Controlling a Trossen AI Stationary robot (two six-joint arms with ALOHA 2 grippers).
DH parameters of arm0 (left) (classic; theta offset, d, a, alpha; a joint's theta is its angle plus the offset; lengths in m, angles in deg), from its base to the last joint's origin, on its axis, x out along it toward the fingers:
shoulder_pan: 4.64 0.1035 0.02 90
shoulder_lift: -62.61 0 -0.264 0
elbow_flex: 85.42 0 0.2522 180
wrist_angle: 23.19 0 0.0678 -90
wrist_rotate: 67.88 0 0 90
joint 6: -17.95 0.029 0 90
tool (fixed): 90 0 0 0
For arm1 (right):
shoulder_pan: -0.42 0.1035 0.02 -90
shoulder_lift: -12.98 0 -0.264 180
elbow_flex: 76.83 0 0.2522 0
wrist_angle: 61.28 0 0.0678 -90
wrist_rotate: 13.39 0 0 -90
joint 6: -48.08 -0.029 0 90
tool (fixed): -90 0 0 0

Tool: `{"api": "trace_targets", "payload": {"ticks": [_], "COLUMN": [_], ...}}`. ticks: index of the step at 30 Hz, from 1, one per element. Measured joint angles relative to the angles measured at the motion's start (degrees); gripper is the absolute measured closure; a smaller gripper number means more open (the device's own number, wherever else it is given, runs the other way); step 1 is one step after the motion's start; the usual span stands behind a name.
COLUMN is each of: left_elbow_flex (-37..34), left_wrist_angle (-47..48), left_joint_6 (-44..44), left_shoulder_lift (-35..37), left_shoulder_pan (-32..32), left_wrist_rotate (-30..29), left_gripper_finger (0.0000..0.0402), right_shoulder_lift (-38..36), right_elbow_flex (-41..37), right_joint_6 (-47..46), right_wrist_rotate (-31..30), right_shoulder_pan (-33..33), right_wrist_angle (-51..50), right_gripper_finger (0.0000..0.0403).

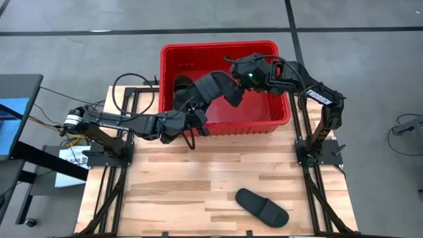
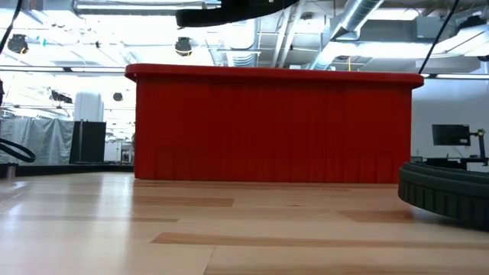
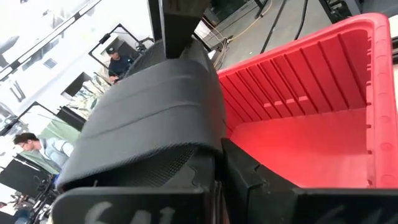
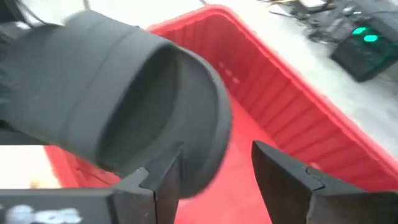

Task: Pick and place slides into bin
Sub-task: Put the black slide into the red bin

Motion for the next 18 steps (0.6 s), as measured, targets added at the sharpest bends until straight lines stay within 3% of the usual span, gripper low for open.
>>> {"api": "trace_targets", "payload": {"ticks": [10, 12, 15, 18], "left_elbow_flex": [-0.1, -0.1, -0.1, -0.1], "left_wrist_angle": [-0.8, -0.7, -0.4, -0.5], "left_joint_6": [0.9, 0.9, 0.8, 0.8], "left_shoulder_lift": [0.0, 0.0, -0.1, -0.1], "left_shoulder_pan": [0.0, 0.0, -0.1, -0.1], "left_wrist_rotate": [-0.1, -0.2, 0.2, 0.3], "left_gripper_finger": [0.0401, 0.0401, 0.0402, 0.0401], "right_shoulder_lift": [1.8, 2.2, 2.3, 2.2], "right_elbow_flex": [0.0, 0.1, 0.0, 0.0], "right_joint_6": [0.9, 1.2, 2.3, 2.4], "right_wrist_rotate": [9.7, 9.6, 10.0, 10.3], "right_shoulder_pan": [-3.3, -3.1, -3.1, -3.1], "right_wrist_angle": [1.7, 2.5, 2.8, 2.5], "right_gripper_finger": [0.0249, 0.0280, 0.0364, 0.0385]}}
